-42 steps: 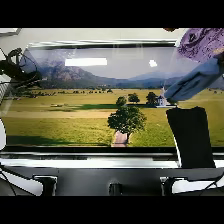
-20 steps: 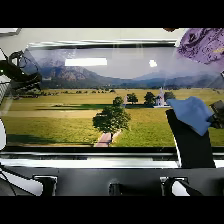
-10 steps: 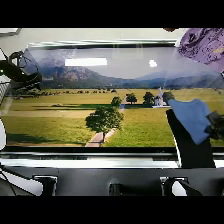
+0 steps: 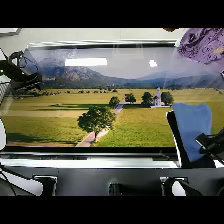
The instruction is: Fold the clothes and pants, and hang the long-sleeved shirts on hangers.
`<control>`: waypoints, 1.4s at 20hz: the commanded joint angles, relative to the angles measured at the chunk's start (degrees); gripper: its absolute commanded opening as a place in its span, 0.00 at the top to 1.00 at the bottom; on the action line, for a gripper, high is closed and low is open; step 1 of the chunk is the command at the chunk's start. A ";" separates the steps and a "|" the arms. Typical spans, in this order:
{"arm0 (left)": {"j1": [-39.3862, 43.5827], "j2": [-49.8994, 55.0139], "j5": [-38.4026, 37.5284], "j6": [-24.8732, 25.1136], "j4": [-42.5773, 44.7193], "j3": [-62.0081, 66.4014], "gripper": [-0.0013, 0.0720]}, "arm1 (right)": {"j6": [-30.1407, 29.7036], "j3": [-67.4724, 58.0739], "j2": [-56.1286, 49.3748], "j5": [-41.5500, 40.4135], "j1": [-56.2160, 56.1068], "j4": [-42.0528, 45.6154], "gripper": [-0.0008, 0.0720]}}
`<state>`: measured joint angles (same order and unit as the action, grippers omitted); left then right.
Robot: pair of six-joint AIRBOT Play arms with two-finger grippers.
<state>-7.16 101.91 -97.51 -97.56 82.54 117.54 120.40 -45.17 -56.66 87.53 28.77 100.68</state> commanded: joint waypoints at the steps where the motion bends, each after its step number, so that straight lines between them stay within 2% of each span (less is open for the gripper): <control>1: 0.00 0.02 0.00 0.02 0.02 0.00 0.96 | -0.20 2.47 0.11 -0.66 0.02 2.93 0.96; 9: 0.02 0.02 0.00 0.02 0.02 0.00 0.96 | -0.87 3.10 0.11 2.64 0.02 3.41 0.93; 12: 0.04 0.02 0.00 0.00 0.02 0.00 0.96 | -0.90 3.10 0.11 4.39 0.02 3.41 0.48; 13: 0.04 0.02 0.00 0.02 0.02 0.00 0.96 | -0.92 3.10 0.13 5.09 0.02 3.45 0.40; 16: 0.04 0.02 -0.09 0.02 0.02 0.00 0.96 | -3.72 0.09 0.13 4.24 0.00 2.14 0.43; 17: 0.04 0.02 -0.31 0.02 0.02 0.00 0.96 | -5.46 -2.89 0.13 2.62 -0.07 -0.26 0.47; 18: 0.11 0.00 -0.57 0.02 0.02 0.00 0.96 | -7.87 -6.88 0.13 -0.28 -0.11 -5.07 0.56; 21: 0.59 -0.90 0.39 0.20 -0.02 -0.44 0.96 | -15.96 -16.98 0.04 -12.70 -1.66 -26.40 0.59; 23: 1.29 -3.56 2.91 1.60 0.00 -3.65 0.96 | -19.91 -20.00 -0.81 -17.75 -9.01 -31.95 0.70; 25: 2.03 -7.96 6.05 2.64 -0.07 -9.03 0.96 | -25.24 -20.22 -3.17 -19.45 -19.67 -34.91 0.85; 28: 4.22 -17.05 9.55 6.25 0.00 -19.43 0.96 | -29.77 -20.22 -9.03 -23.65 -37.81 -34.53 0.95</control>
<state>-4.51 91.68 -91.90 -94.45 82.52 105.93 97.17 -64.20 -61.56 69.89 5.21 70.39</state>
